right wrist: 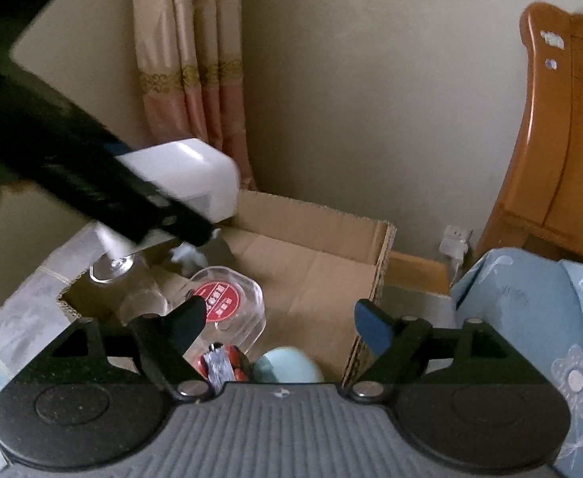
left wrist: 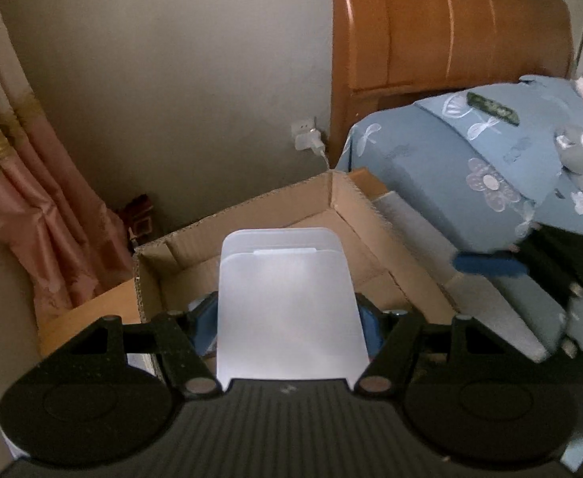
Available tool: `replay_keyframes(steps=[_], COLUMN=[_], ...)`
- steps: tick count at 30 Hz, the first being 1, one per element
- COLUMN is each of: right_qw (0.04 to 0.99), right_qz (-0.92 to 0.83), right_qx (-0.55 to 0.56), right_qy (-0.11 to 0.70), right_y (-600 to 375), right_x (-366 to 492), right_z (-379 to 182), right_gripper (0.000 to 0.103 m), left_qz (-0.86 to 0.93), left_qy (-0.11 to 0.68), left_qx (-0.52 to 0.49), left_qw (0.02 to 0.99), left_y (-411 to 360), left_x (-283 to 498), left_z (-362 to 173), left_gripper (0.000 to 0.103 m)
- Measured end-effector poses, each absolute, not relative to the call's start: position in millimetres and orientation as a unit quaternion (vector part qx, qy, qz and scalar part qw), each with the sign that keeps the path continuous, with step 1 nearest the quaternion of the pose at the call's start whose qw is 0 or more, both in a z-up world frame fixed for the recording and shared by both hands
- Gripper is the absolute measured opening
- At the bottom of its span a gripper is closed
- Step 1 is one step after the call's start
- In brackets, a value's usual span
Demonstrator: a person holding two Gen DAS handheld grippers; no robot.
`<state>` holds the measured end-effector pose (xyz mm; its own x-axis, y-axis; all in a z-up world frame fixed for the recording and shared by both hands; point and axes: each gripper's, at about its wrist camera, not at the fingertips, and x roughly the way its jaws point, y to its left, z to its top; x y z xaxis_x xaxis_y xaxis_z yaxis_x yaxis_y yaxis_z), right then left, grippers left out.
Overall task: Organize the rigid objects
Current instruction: 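Carry the white bottle and mint-green case into the cardboard box and release both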
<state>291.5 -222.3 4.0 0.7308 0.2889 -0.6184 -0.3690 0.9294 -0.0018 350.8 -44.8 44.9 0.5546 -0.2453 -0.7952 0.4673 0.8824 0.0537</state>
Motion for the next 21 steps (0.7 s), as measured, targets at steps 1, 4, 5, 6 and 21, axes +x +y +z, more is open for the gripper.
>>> replay_keyframes(steps=[1,4,5,6,21], right_qw=[0.928,0.927,0.926,0.926,0.930], right_qz=[0.177,0.179,0.179,0.180,0.188], right_qx=[-0.061,-0.057,-0.055,-0.052,-0.041], right_qy=[0.323,0.326,0.327,0.328,0.314], right_y=[-223,-225,-226,-227,-238], right_x=[290,280,278,275,241], right_z=[3,1,1,1,11], right_gripper=[0.092,0.093,0.093,0.093,0.099], left_qz=[-0.201,-0.196,-0.195,-0.192,-0.182], left_qy=[0.429,0.437,0.440,0.442,0.413], left_qx=[0.132,0.127,0.126,0.127,0.102], left_qw=[0.871,0.869,0.868,0.867,0.887], left_y=[-48,-54,-56,-59,-69], left_x=[357,371,377,382,397], left_z=[42,37,36,35,42], left_gripper=[0.068,0.068,0.068,0.068,0.093])
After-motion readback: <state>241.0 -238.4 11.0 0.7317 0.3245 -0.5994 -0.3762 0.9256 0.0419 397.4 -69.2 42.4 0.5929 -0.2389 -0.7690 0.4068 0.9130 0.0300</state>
